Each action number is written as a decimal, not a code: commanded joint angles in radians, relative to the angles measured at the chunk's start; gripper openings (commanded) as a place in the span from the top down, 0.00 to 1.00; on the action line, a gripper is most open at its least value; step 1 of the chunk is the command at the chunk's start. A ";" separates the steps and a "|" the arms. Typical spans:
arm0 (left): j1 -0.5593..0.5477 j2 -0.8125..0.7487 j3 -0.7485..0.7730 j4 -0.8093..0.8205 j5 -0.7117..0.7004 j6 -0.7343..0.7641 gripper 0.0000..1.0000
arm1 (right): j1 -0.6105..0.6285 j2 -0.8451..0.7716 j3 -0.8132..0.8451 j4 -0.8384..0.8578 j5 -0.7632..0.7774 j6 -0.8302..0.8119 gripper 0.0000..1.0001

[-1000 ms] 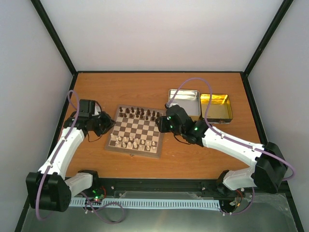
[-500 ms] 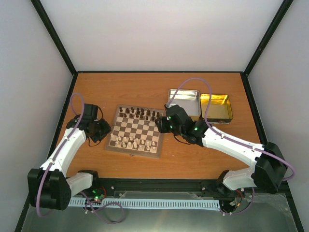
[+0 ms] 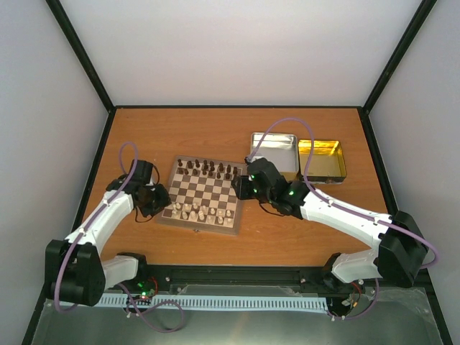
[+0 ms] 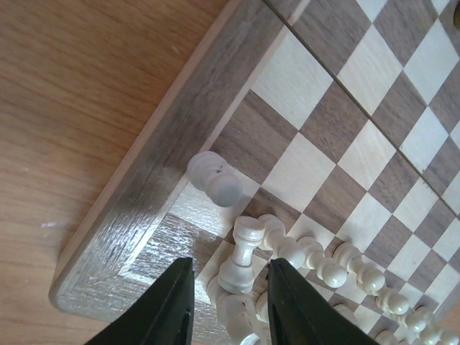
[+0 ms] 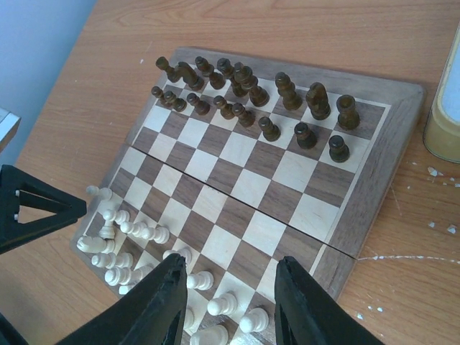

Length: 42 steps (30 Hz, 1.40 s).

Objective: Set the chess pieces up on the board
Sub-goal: Pick up the chess piece from the chessboard.

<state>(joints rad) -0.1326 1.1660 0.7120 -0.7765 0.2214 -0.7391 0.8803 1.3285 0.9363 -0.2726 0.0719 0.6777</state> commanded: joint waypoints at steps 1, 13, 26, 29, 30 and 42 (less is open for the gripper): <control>-0.007 0.047 0.009 0.049 0.079 0.081 0.72 | -0.004 -0.017 -0.016 0.023 0.026 -0.012 0.65; -0.007 0.134 0.025 0.046 0.115 0.141 0.76 | -0.005 -0.017 -0.019 0.024 0.037 -0.017 0.66; -0.007 0.192 0.061 -0.013 -0.010 0.125 0.84 | -0.004 -0.027 -0.022 0.018 0.043 -0.007 0.66; -0.007 0.192 0.068 -0.023 -0.055 0.115 0.85 | -0.004 -0.033 -0.022 0.015 0.045 -0.008 0.66; -0.007 0.191 0.067 -0.020 -0.061 0.113 0.86 | -0.004 -0.033 -0.022 0.015 0.046 -0.007 0.66; -0.007 0.213 0.045 0.022 -0.002 0.118 0.83 | -0.004 -0.041 -0.021 0.015 0.048 -0.008 0.66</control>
<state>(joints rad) -0.1360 1.3598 0.7521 -0.7635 0.2241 -0.6327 0.8803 1.3113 0.9272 -0.2726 0.0967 0.6704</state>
